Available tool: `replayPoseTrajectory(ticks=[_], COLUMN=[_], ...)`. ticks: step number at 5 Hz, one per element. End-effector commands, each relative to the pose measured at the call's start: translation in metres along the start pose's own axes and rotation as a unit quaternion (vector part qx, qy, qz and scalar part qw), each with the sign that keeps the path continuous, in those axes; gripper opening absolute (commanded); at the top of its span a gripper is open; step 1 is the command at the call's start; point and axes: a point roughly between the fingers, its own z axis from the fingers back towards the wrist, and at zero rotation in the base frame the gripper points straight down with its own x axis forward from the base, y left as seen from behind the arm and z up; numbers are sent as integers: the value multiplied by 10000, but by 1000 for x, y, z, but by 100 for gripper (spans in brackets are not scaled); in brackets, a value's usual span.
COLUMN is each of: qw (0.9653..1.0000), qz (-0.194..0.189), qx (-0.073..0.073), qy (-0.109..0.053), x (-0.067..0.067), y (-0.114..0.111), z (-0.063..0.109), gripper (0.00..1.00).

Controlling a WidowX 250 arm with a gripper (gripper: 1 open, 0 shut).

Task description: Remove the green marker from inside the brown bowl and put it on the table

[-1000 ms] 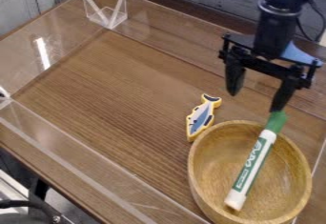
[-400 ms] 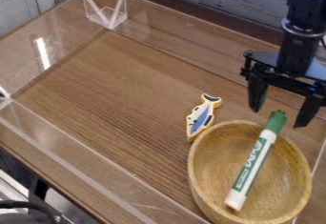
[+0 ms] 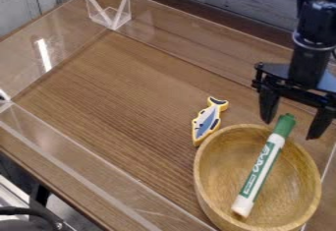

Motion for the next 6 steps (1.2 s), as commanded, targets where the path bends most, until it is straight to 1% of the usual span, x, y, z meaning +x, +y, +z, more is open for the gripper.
replayPoseTrajectory(ticks=[1,4,6], qw=[9996,9992,9990], qz=[-14,127,198], qx=[-122,-191,-214], qy=[-242,-314,-342], x=[5,10,13], y=[-7,-7,-5], z=[8,1,3], gripper=[100,100,100])
